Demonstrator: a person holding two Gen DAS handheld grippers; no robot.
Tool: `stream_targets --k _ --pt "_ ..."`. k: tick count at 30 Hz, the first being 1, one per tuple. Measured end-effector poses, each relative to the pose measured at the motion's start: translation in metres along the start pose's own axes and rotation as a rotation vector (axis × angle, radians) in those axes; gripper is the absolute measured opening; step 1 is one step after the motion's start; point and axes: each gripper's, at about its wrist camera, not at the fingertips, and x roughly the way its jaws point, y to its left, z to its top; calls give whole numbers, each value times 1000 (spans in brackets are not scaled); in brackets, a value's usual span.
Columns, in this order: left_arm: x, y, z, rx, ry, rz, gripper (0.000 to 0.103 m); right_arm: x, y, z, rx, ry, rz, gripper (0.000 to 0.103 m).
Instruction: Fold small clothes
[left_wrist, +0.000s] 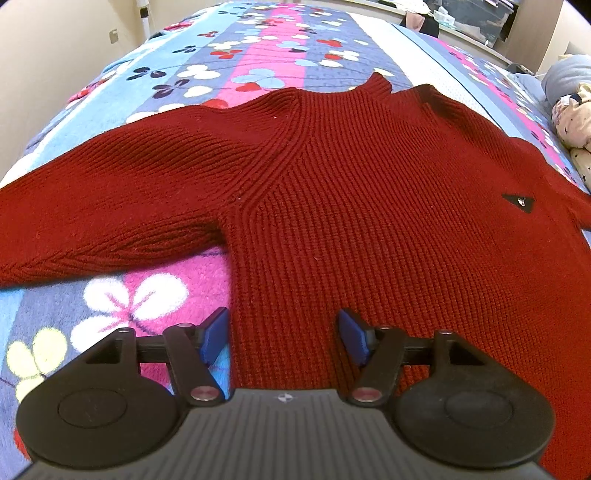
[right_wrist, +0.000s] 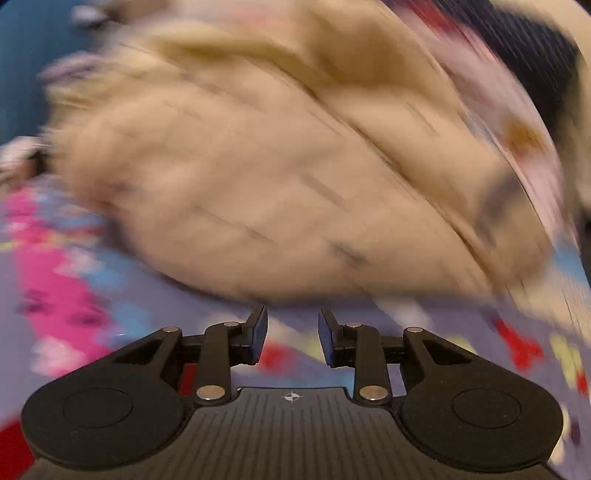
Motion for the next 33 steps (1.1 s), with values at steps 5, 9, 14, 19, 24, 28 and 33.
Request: stream_targets --k 5,9,14,19,24,28,33 --pt "-2 1 -2 -29 -19 4 70 -5 -68 -51 4 70 110 33" --pt "-10 3 -10 -46 -51 1 71 -51 -60 -88 -101 136 366 34" --pt "-42 2 -30 -23 -129 13 72 -136 -39 -115 -256 268 663 50" --pt "-93 12 -69 -46 -164 -16 80 -203 -30 -153 -512 305 802 65" --pt "-124 31 -115 -148 -69 -54 80 -213 -40 -188 -649 362 702 65" --pt "-134 34 -143 -145 3 -71 80 -210 -50 -197 -711 380 666 65" --pt "-124 32 -184 -61 83 -43 80 -213 -59 -203 -726 413 697 65"
